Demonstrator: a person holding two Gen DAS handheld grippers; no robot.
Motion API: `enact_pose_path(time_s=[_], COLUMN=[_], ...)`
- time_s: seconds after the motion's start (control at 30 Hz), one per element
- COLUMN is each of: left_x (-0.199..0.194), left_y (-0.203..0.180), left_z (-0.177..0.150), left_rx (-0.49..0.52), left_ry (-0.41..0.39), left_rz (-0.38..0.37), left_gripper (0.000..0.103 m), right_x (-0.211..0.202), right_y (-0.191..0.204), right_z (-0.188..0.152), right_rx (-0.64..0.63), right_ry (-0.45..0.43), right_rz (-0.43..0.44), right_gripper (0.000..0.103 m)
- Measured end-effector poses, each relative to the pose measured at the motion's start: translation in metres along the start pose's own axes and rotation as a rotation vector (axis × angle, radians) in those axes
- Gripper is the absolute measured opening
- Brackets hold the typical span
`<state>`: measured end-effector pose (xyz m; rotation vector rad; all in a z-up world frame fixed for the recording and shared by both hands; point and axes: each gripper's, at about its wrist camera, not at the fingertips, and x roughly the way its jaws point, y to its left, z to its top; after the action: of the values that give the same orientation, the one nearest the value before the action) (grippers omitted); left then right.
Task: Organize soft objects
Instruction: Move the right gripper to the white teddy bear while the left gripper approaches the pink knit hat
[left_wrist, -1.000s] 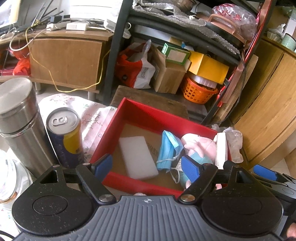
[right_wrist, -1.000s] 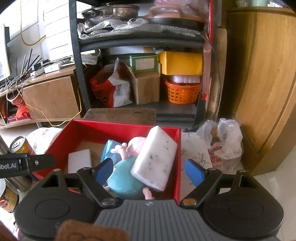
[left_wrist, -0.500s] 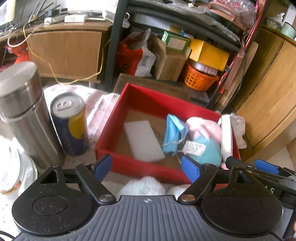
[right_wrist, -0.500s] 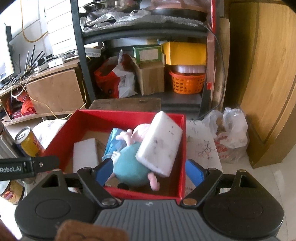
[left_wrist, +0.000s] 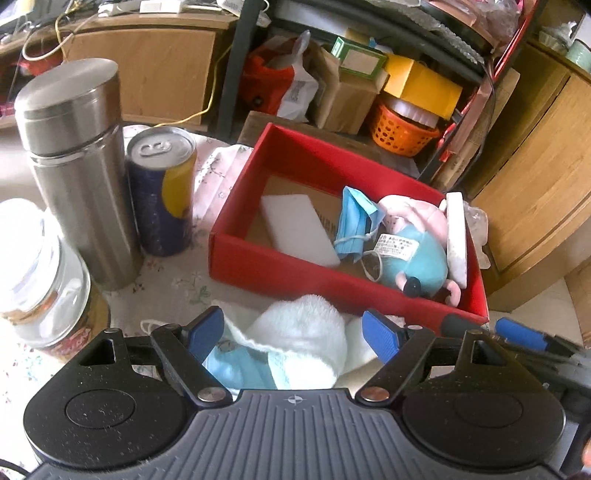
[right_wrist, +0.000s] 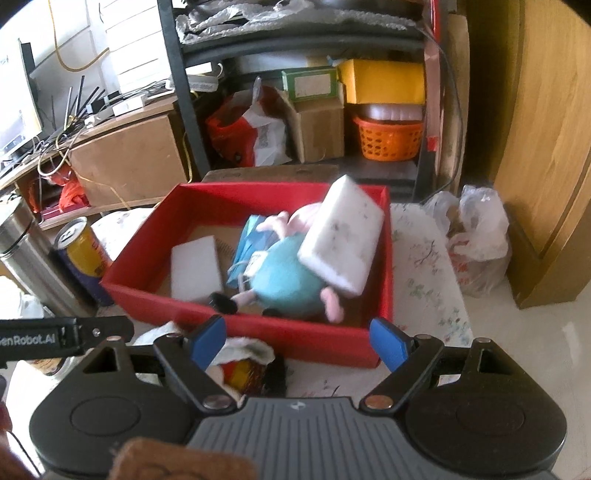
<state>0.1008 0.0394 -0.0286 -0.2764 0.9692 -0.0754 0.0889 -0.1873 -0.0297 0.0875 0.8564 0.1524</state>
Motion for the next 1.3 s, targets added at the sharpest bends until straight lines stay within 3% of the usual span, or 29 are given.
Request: enact_pose_path(time_s=[0.53,0.9,1.1,1.13,1.2,1.3], left_x=[-0.024,-0.036,-0.042,-0.042,-0.042,-0.043], left_y=[0.009,0.023,0.032,0.034,0.037,0.045], left_z=[-0.009,-0.008,-0.011,-0.012,-0.014,-0.019], left_rx=[-0.036,-0.057,-0.058,-0.055,-0.051,-0.059], left_ry=[-0.009,-0.022,-0.012,-0.006,0.006,0.024], left_rz=[-0.041,-0.058,-0.064,-0.06,-0.045,-0.026], left_gripper=[0.08,0.081,0.081,0.081,0.081,0.081], right_x=[0.004,0.031,0.046,0.045,0.043,0.039], right_y=[0.015,0.034,0.032,0.032,0.035,0.037], right_z=[-0.034,-0.045,-0.049,-0.048,-0.047,-0.047], right_rx=[0.03,0.05,0.125,0.12,0.101,0.093], right_ry=[0.121,0.218,0.263,0.258,0.253,0.248], right_rz=[0.092,0.129,0.164,0.17,0.201,0.214], right_gripper=[0.058,0.058,0.06,0.057,0.044,0.04])
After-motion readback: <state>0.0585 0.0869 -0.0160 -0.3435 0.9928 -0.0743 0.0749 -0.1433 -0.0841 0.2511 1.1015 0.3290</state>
